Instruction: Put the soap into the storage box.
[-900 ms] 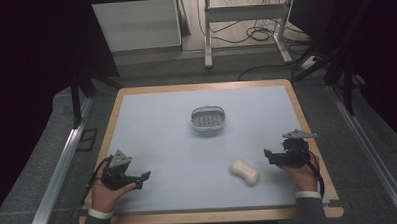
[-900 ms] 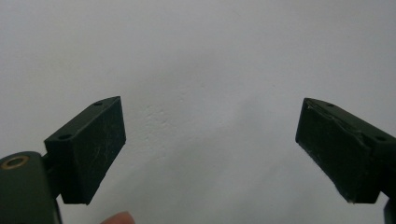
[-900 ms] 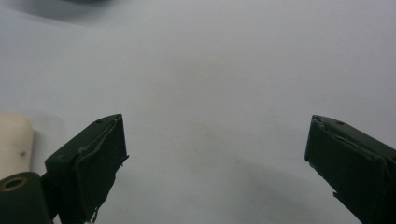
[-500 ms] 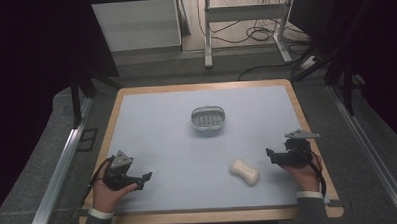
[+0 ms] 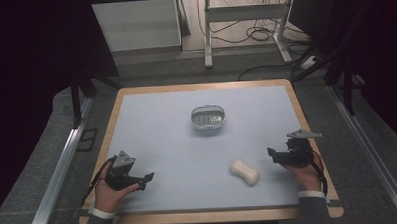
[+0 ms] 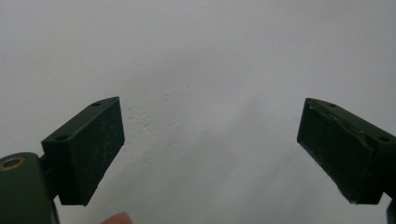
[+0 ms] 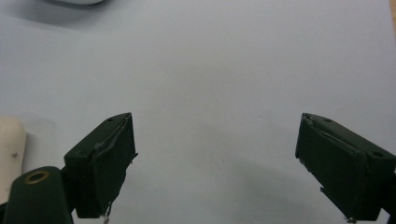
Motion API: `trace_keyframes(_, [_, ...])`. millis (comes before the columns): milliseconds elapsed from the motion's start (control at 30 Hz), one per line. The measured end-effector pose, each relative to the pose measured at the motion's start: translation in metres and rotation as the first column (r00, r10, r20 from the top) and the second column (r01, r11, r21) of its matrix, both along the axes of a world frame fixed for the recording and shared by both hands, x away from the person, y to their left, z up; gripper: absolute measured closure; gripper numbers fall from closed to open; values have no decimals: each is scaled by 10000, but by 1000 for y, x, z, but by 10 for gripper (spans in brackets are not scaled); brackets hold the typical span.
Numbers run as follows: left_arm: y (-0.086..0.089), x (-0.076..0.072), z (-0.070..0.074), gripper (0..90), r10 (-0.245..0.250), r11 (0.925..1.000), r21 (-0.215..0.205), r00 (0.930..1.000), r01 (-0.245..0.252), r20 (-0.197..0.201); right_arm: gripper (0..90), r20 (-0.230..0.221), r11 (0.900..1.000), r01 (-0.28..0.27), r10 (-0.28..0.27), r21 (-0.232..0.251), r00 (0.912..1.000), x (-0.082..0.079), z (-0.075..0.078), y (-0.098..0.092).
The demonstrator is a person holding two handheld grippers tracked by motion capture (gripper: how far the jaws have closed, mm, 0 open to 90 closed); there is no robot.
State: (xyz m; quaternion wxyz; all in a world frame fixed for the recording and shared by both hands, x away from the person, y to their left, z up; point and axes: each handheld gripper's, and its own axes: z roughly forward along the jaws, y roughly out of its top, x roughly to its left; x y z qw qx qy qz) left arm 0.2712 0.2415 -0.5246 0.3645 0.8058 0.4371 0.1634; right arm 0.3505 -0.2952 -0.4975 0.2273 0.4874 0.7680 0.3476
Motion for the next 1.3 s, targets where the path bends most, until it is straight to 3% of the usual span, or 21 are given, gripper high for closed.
trace_keyframes(300, [2, -1, 1, 79, -34, 10000, -57, 10000, 34, 10, 148, 142, 9996, -230, 228, 131, 9996, -4, 10, -1])
trace_keyframes(500, [3, 1, 0, 76, 108, 9998, 187, 9999, -109, 7, 155, 329, 9983, -572, 567, 140, 9978, -7, 20, 0])
trace_keyframes(733, [0, 2, -2, 77, 40, 9998, 175, 10000, -40, -25, 156, 247, 9969, -775, 771, 143, 9967, -7, 22, 3])
trace_keyframes(800, [-4, 2, -3, 78, -89, 10000, 12, 9999, 90, -129, 153, 327, 9946, -905, 889, 511, 9955, -7, 24, 4])
trace_keyframes(867, [-5, 2, -4, 78, -155, 9999, 19, 9997, 155, -174, 153, 244, 9942, -948, 936, 517, 9953, -7, 24, 4])
trace_keyframes(1300, [-4, 1, -3, 78, -126, 9999, -57, 9998, 126, -141, 166, -94, 9901, -1388, 1386, -221, 9903, -15, 35, 24])
